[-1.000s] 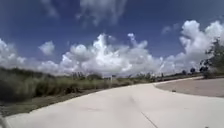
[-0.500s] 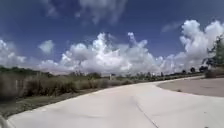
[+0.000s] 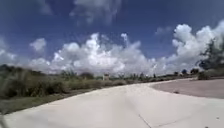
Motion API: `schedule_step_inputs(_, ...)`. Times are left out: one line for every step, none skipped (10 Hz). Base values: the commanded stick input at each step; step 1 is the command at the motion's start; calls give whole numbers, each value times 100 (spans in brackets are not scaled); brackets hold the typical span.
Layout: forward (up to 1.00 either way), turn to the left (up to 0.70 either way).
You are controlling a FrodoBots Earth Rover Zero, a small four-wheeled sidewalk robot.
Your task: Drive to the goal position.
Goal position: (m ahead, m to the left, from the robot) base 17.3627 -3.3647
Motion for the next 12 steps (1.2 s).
schedule_step_inputs(70,0)
schedule_step_inputs(70,0)
schedule_step_inputs(70,0)
schedule_step_inputs(70,0)
schedule_step_inputs(70,0)
schedule_step_inputs(70,0)
schedule_step_inputs(70,0)
schedule_step_inputs(70,0)
schedule_step_inputs(70,0)
schedule_step_inputs(70,0)
schedule_step_inputs(70,0)
schedule_step_inputs(70,0)
